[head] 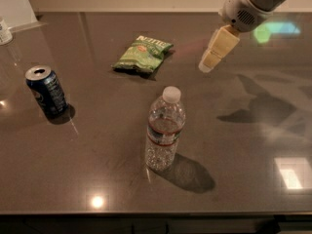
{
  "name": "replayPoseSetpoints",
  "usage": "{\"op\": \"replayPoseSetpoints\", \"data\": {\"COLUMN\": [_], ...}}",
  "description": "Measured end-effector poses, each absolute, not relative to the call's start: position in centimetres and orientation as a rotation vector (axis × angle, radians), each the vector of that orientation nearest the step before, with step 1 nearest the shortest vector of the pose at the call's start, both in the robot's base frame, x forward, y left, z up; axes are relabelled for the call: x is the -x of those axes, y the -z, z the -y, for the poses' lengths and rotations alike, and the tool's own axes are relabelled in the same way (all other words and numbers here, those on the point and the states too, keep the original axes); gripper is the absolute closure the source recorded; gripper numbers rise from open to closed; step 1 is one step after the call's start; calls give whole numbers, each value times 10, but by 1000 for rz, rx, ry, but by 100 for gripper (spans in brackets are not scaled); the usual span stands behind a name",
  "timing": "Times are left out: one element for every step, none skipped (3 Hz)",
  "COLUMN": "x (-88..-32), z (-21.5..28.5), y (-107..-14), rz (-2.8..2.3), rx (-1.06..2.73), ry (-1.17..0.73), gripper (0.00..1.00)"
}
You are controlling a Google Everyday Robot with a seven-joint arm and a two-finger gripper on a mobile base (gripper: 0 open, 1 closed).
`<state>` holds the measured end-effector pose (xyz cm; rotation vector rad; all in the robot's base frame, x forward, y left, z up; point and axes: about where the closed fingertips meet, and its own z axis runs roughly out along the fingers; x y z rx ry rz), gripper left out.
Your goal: Pick green jalapeno chip bag
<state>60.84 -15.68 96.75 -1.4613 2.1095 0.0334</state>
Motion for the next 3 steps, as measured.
{"op": "replayPoseSetpoints", "data": {"x": [-655, -690, -716], "z": [137, 112, 89], "y": [-950, -927, -904], "rz": [-2112, -2107, -2109], "rx": [1402, 1369, 1356], "ry": [-93, -175, -258], "gripper": [0, 0, 0]}}
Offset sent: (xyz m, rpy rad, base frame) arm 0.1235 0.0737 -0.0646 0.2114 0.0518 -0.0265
